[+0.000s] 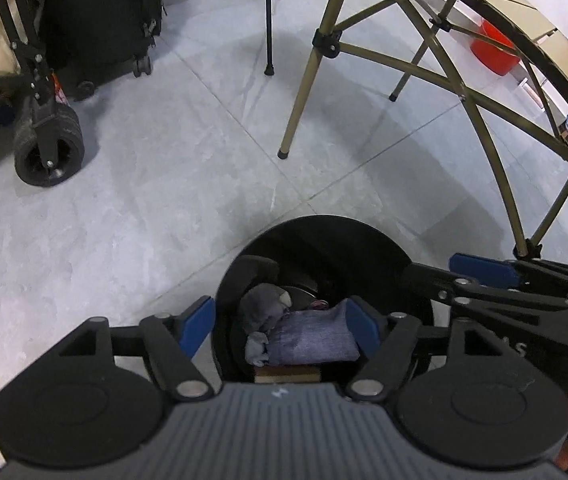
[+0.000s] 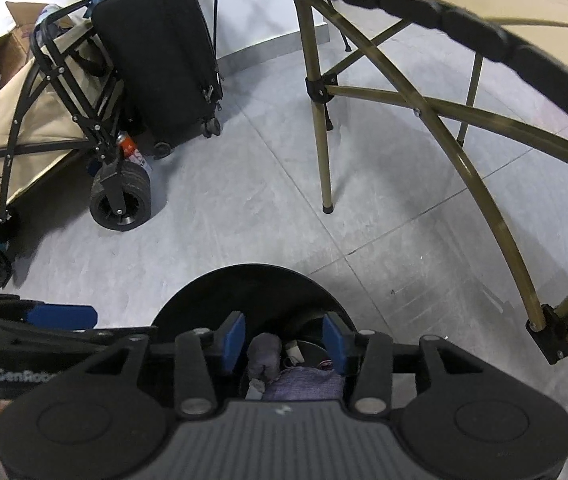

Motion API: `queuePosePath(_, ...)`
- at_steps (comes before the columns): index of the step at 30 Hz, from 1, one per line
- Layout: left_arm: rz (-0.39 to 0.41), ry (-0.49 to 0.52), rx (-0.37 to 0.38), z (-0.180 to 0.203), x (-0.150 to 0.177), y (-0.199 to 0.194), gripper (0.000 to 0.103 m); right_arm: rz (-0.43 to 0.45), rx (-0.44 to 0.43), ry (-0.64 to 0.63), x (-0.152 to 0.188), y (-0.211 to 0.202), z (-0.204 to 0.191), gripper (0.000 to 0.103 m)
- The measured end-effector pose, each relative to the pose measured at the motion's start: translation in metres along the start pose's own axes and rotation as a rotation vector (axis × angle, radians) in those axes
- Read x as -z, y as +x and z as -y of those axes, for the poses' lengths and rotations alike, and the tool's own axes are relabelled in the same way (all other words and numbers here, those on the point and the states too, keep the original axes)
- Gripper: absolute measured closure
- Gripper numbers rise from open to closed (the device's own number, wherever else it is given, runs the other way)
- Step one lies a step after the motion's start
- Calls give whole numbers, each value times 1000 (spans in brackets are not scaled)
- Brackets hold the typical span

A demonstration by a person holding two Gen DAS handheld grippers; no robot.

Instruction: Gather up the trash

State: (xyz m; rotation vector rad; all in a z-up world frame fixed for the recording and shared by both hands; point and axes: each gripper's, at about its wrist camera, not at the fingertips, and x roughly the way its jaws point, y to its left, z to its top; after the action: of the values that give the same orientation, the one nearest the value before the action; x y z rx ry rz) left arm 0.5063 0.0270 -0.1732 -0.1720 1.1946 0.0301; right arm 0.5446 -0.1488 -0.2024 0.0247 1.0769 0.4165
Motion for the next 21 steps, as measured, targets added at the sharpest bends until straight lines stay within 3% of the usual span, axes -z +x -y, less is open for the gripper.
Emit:
queuePosePath(8, 145, 17, -14, 1, 12, -42, 22, 116, -4, -13, 6, -47, -11, 60)
queuePosePath(14, 276, 33, 39, 14, 31, -95, 22, 261, -23, -10, 19, -121, -14, 60)
queuePosePath(21, 435, 176, 200, 80, 59, -161, 17, 481, 15, 44, 58, -229, 13, 57)
